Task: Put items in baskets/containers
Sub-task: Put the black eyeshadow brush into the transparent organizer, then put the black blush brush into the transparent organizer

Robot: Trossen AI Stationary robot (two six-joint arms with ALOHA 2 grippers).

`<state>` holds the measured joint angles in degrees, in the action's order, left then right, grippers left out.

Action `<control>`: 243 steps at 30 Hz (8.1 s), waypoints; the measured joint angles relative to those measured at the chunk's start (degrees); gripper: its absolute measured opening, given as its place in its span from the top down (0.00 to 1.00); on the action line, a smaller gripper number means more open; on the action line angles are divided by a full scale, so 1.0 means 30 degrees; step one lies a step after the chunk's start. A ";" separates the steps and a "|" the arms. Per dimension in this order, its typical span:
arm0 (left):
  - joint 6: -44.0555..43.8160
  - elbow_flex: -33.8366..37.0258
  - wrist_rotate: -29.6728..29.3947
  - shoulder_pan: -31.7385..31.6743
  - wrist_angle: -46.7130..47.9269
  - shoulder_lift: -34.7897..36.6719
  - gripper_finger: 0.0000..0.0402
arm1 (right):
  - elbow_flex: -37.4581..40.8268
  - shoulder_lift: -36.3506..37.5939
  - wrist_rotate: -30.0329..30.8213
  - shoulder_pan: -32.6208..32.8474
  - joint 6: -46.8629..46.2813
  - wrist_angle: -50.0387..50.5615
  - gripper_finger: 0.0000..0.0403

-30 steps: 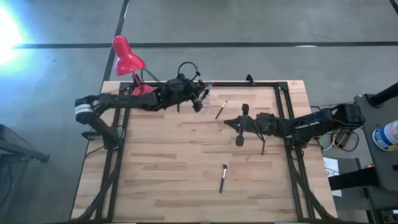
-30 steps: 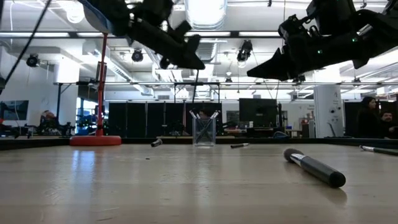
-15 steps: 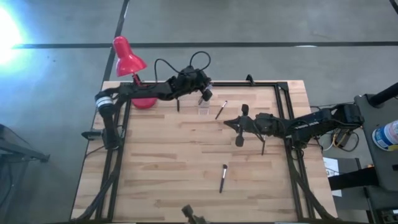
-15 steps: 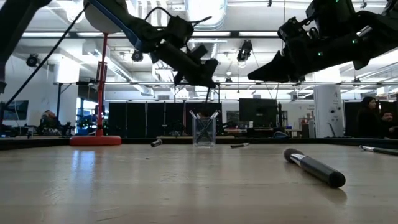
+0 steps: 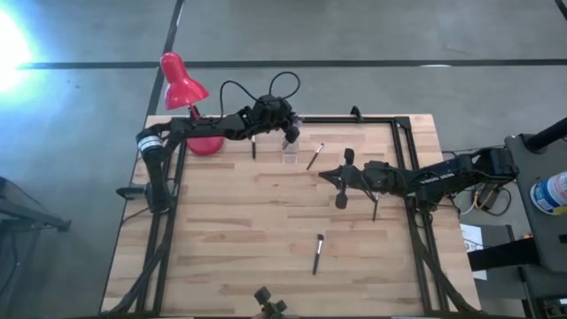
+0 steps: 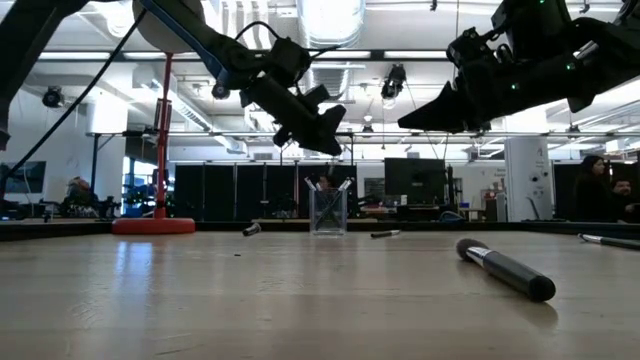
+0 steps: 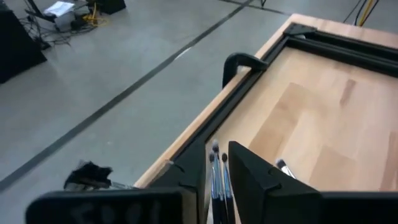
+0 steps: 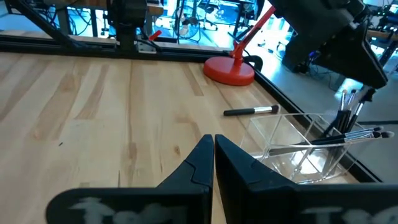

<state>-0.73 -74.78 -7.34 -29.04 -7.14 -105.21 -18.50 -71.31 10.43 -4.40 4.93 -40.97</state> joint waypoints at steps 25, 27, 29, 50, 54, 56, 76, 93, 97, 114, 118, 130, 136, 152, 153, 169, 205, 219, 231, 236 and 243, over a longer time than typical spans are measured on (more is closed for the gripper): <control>0.0714 0.8416 -0.0050 0.5149 -0.3103 0.6954 1.00 | 0.0022 0.0004 0.0011 0.0040 -0.0230 0.1126 0.98; 0.0413 1.0944 -0.0029 0.6066 -0.5982 0.7639 1.00 | 0.0022 0.0187 0.0018 0.0044 -0.0573 0.1637 0.98; -0.0002 1.3299 -0.0028 0.6791 -0.8983 0.8157 1.00 | 0.0022 0.0819 0.0091 0.0076 -0.1096 0.2843 0.98; -0.2259 2.1194 -0.0006 0.7599 -1.7142 0.8714 1.00 | -0.3242 0.6474 0.8452 0.4426 -1.9314 2.5921 0.98; -0.2284 2.1212 -0.0006 0.7599 -1.7095 0.8707 1.00 | -0.4738 0.4294 0.8300 0.5350 -2.3753 3.0252 0.98; -0.2378 2.1245 0.0001 0.7599 -1.6985 0.8706 1.00 | -0.5124 0.3181 0.7871 0.5725 -2.5822 3.1506 0.98; -0.2820 2.1274 0.0009 0.7614 -1.6733 0.8691 1.00 | -0.4163 -0.0955 0.6410 0.5574 -3.2736 3.2364 0.73; -0.2929 2.1281 0.0065 0.7614 -1.6543 0.8684 1.00 | -0.2775 -0.1539 0.5033 0.5581 -3.3234 3.0070 0.75; -0.2929 2.1281 0.0060 0.7614 -1.6521 0.8677 1.00 | -0.2688 -0.1767 0.5224 0.5588 -3.2372 2.9294 0.80; -0.3244 2.1260 0.0082 0.7592 -1.6581 0.8677 1.00 | -0.2776 -0.1412 0.5693 0.4760 -2.4528 2.4255 0.93; -0.2782 2.1323 0.0082 0.7589 -1.6965 0.8677 1.00 | -0.2783 -0.0504 0.6553 0.4758 -2.1624 2.1867 0.93; -0.2331 2.2920 0.0610 0.7563 -2.0760 0.8677 1.00 | -0.2251 -0.1245 0.8355 0.3597 -0.6665 0.1897 0.93; -0.2259 2.3066 0.0657 0.7563 -2.0865 0.8619 1.00 | -0.3311 -0.4342 0.6596 0.0306 -0.3498 -0.6194 0.93; -0.2063 2.3117 0.0657 0.7563 -2.0420 0.8619 1.00 | -1.0948 -1.1558 0.1789 -0.4402 -0.3253 -0.5378 0.93; -0.2062 2.3123 0.0657 0.7563 -2.0399 0.8619 1.00 | -1.1219 -1.1787 0.1792 -0.4439 -0.3322 -0.5185 0.93; -0.2069 2.3125 0.0650 0.7563 -2.0172 0.8619 1.00 | -1.2218 -1.4556 0.2044 -0.4823 -0.2496 -0.4855 0.93; -0.2281 2.3117 0.0650 0.7566 -2.0179 0.8619 1.00 | -1.1759 -1.3494 0.2217 -0.4838 -0.3342 -0.1926 0.79; -0.3589 1.9540 -0.2988 0.7389 -1.4261 0.8049 1.00 | -0.6602 -0.6347 0.2089 -0.3935 -0.2562 0.0688 0.98; -0.7453 1.7489 -0.4379 0.3887 -1.2452 0.4961 1.00 | -0.1854 -0.4220 0.2654 -0.3199 -0.2499 -0.4470 0.98; -0.7830 1.6212 -0.5559 0.3449 -1.0547 0.3933 0.92 | -0.1804 -0.4027 0.2714 -0.3184 -0.2506 -0.4549 0.98; -0.9013 1.5438 -0.6833 0.2783 -0.9930 0.3290 0.80 | -0.1800 -0.4007 0.2720 -0.3147 -0.2576 -0.4486 0.98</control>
<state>-27.77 -28.47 -27.84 -20.69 -36.93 -95.34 -23.90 -83.33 18.59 -13.85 -2.80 -54.43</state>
